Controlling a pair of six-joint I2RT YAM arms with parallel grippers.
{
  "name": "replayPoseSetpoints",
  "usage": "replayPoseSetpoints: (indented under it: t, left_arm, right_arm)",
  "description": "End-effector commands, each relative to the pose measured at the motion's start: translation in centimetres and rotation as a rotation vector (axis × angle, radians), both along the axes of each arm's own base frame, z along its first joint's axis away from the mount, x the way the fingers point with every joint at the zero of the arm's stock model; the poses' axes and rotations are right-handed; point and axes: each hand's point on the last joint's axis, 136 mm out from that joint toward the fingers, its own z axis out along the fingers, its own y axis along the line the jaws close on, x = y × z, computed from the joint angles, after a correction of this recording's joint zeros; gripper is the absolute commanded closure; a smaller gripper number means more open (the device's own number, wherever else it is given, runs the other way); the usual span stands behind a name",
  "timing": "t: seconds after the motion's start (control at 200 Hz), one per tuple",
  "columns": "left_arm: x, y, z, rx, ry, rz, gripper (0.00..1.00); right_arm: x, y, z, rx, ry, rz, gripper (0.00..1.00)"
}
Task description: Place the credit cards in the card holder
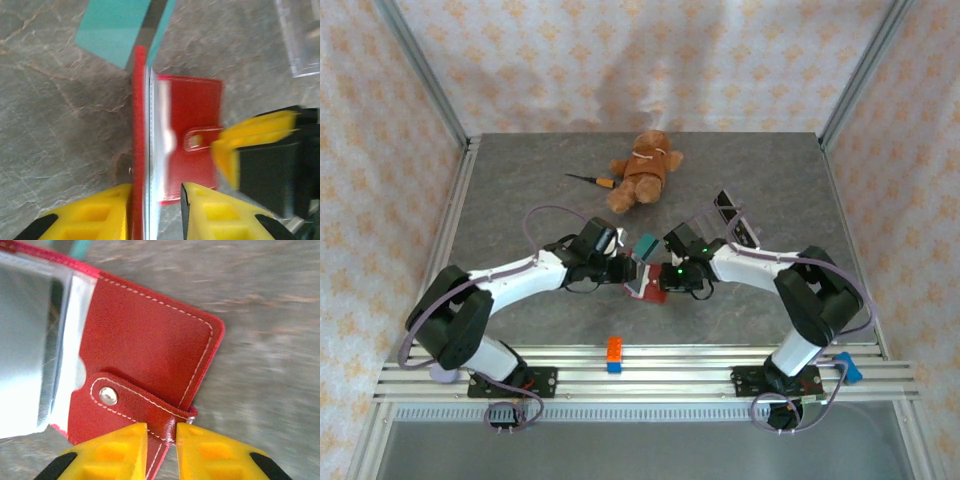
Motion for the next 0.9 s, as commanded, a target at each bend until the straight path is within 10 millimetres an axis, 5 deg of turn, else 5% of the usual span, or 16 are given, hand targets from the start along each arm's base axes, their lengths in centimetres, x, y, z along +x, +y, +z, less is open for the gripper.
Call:
replayPoseSetpoints:
  t: [0.0,0.23,0.411,0.661,0.896]
  left_arm:
    - [-0.8,0.0,1.1,-0.036,-0.008,0.003,0.70]
    - [-1.7,1.0,0.8,-0.018,-0.015,0.012,0.70]
    - [-1.8,2.5,-0.7,0.068,-0.006,0.041,0.71]
    - [-1.7,3.7,1.4,0.090,-0.060,0.042,0.69]
    - [-1.9,7.5,1.6,0.058,-0.069,0.134,0.55]
  right_arm:
    - [-0.5,3.6,0.2,0.111,0.021,0.049,0.77]
    - [-0.4,6.7,-0.4,0.130,0.019,0.079,0.77]
    - [-0.1,5.3,-0.2,0.069,-0.024,0.061,0.65]
    - [-0.4,4.8,0.0,0.051,-0.055,0.104,0.57]
    - [1.0,4.8,0.0,-0.048,-0.103,0.115,0.51]
